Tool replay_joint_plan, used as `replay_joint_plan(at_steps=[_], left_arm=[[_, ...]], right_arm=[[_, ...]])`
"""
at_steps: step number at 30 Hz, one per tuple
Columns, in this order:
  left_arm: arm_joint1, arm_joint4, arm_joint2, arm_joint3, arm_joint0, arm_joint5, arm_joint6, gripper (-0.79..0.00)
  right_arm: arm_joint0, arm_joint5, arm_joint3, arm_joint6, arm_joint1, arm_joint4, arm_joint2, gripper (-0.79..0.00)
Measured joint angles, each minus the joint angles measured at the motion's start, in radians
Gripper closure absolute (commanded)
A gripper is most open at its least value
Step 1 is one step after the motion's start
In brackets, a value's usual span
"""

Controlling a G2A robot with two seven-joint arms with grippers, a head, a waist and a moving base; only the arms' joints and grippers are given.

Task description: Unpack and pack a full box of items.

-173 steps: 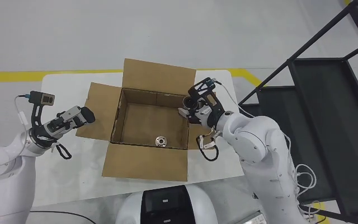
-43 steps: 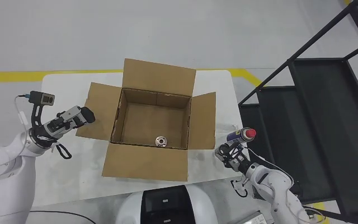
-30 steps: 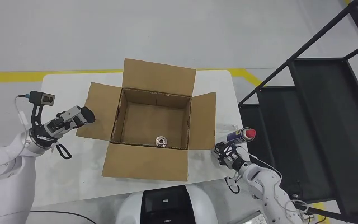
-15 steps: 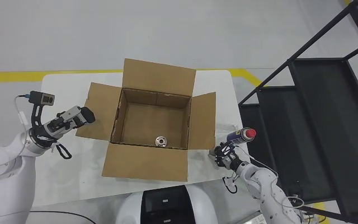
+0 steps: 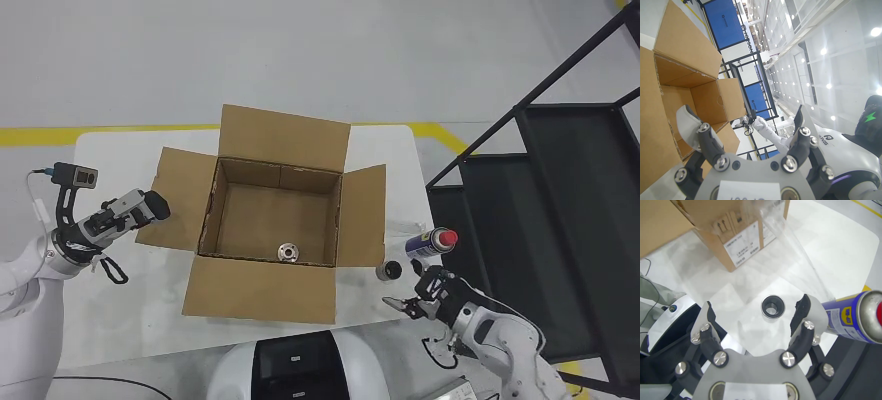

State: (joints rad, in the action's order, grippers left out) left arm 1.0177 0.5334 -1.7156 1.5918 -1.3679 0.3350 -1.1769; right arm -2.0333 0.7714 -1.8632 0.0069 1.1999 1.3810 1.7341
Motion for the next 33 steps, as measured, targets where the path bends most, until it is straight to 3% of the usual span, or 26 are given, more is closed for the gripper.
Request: replay_joint_plan(at_steps=[6,18,23,33], left_arm=[[0.000,0.000,0.000,0.000,0.000,0.000,0.000,-0.785],[0.000,0.000,0.000,0.000,0.000,0.000,0.000,-0.785],[0.000,0.000,0.000,0.000,0.000,0.000,0.000,-0.785],[0.000,0.000,0.000,0.000,0.000,0.000,0.000,-0.785]], right_arm=[[-0.082,0.069,-0.161,0.039,-0.008,-0.102,0.048,-0.785],[-0.130,-0.026,-0.414,0.298,-0.019,-0.418,0.089,-0.785],[-0.112,-0.070,-0.439,0.378,-0.025,-0.490,0.083,-0.785],[-0.111,-0.074,-0.436,0.381,-0.025,-0.498,0.084,-0.785]])
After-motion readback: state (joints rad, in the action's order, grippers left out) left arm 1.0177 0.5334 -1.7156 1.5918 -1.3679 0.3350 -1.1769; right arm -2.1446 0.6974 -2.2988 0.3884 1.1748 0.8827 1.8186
